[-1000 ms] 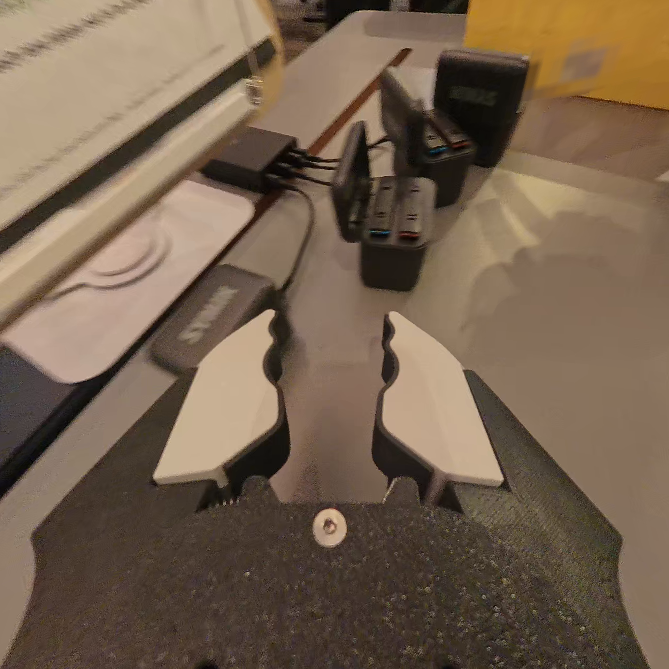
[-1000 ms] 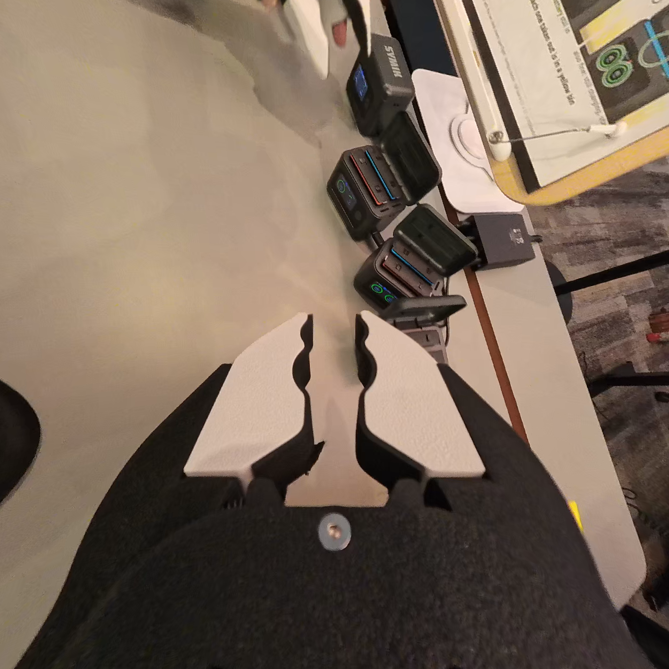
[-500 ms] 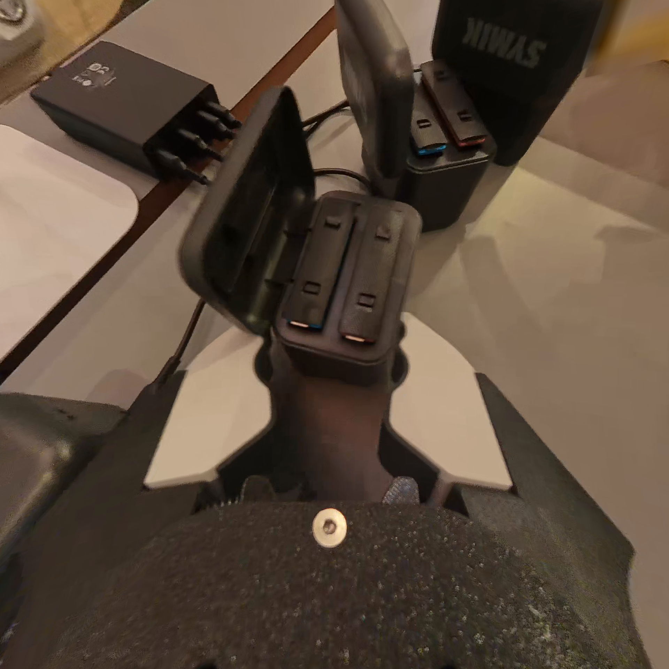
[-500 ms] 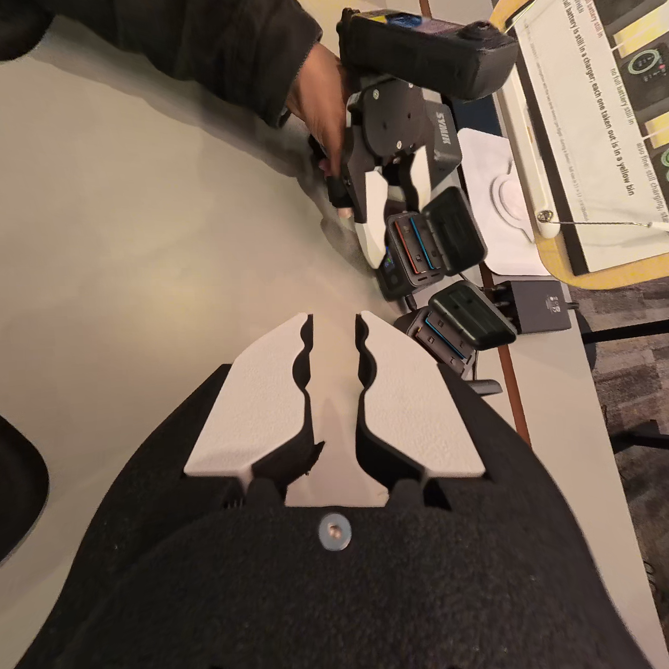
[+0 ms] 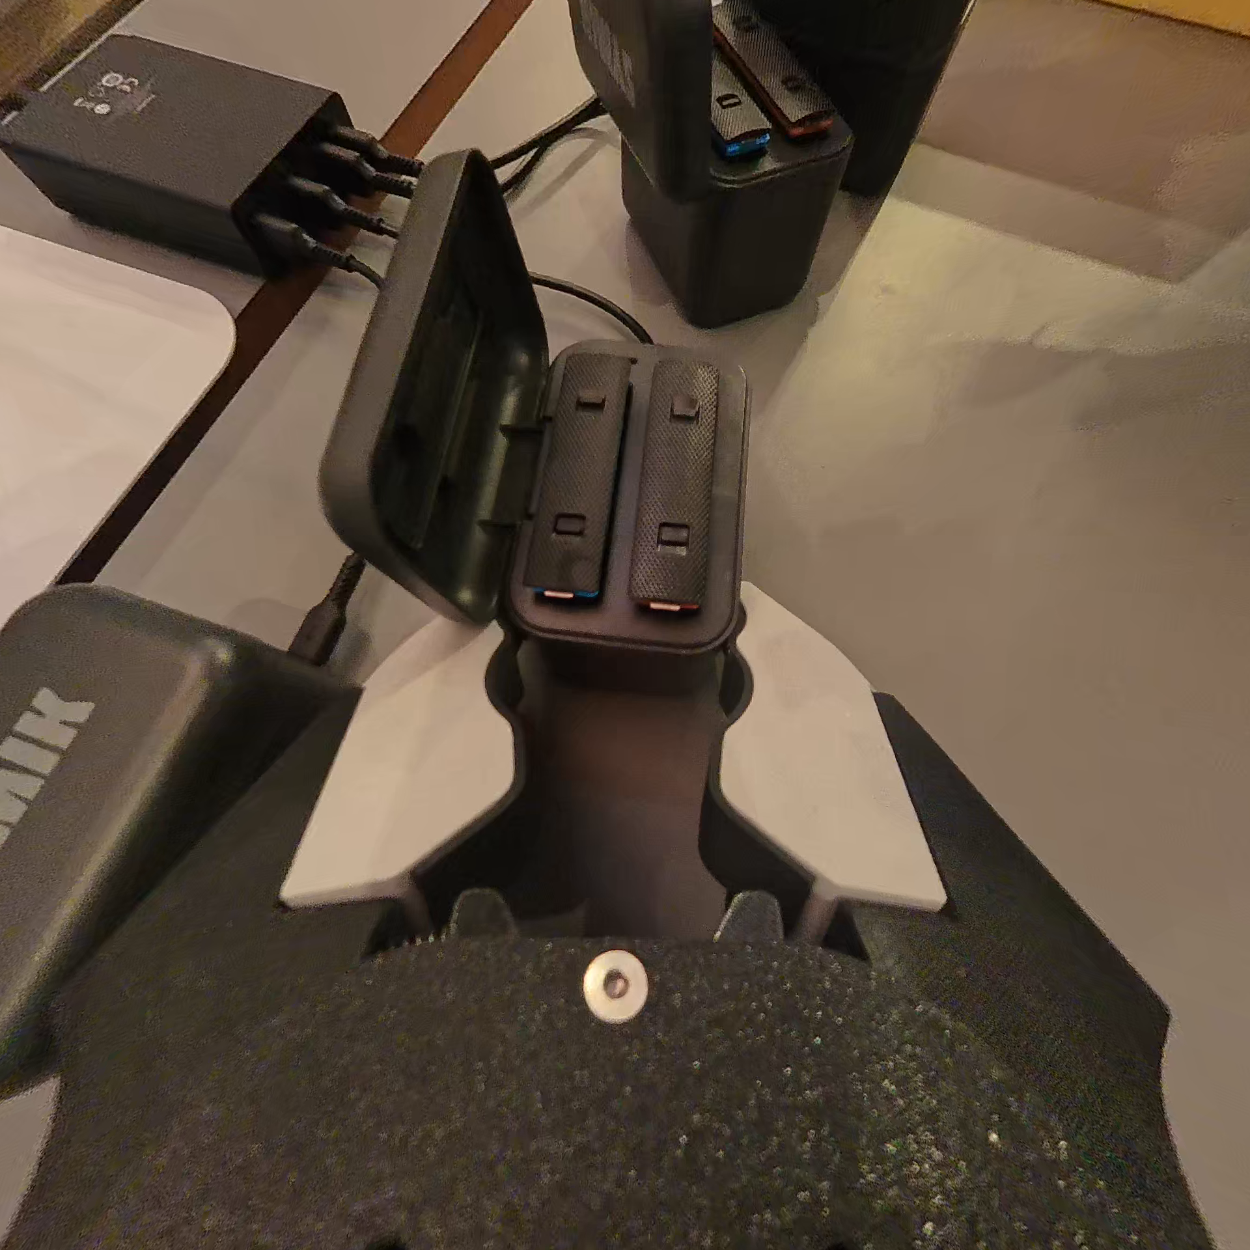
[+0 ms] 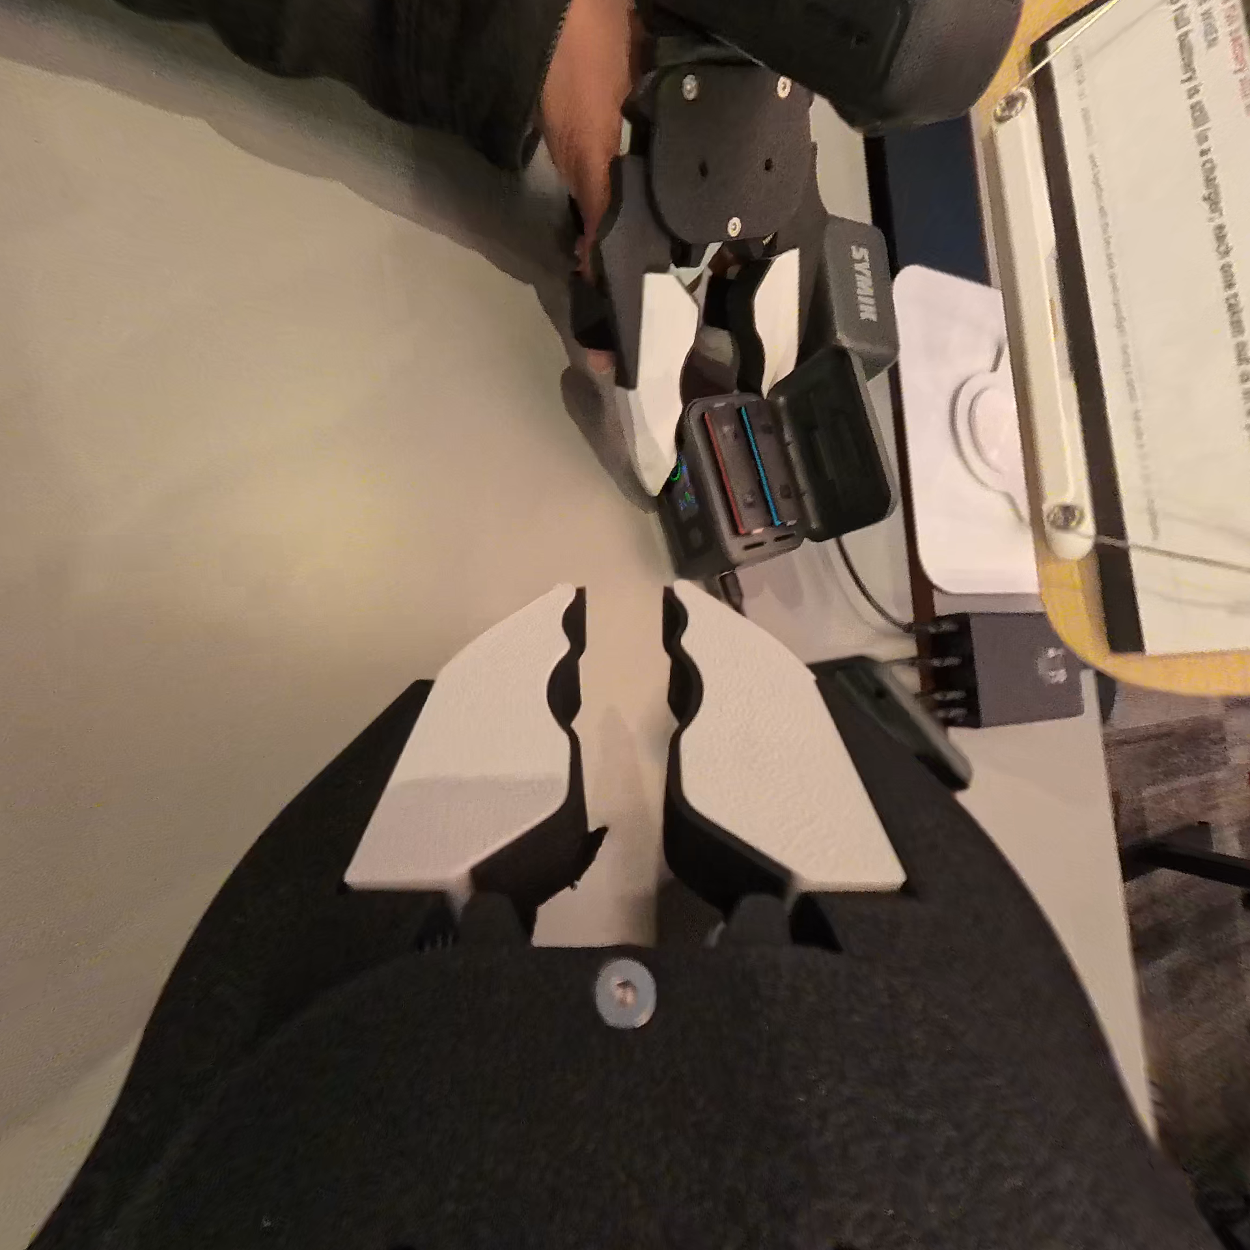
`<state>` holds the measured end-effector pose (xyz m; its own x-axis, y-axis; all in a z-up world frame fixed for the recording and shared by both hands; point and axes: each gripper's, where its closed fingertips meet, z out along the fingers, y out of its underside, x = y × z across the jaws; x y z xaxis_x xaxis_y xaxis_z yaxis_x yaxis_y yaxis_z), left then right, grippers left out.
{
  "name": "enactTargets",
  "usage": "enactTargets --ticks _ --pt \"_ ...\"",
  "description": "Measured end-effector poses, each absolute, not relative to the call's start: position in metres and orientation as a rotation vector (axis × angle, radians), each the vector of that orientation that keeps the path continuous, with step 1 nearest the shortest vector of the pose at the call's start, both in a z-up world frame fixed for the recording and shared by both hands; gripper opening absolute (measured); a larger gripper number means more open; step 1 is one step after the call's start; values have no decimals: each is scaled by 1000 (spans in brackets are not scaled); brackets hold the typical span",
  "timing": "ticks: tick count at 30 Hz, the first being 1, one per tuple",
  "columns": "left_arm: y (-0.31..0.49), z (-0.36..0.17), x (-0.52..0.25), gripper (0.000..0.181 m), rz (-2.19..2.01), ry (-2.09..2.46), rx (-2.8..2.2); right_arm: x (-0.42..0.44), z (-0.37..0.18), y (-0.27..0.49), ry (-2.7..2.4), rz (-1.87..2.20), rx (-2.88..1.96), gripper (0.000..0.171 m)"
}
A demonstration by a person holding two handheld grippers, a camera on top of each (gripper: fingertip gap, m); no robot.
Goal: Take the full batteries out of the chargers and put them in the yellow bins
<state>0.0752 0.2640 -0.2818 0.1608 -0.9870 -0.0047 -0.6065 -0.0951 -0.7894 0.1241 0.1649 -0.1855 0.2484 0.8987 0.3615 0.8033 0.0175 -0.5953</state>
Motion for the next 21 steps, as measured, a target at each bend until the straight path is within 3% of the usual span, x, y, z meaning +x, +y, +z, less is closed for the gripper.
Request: enactTargets --ticks 9,15,21 --pt "257 -283 73 57 -710 1538 -1760 88 -202 243 -1436 188 -2088 27" --pt "250 -285 72 63 -692 1570 -1743 83 -221 263 -1067 328 -2511 63" --pt "248 -284 74 63 -703 1538 -1767 85 -228 269 -862 253 -2644 60"
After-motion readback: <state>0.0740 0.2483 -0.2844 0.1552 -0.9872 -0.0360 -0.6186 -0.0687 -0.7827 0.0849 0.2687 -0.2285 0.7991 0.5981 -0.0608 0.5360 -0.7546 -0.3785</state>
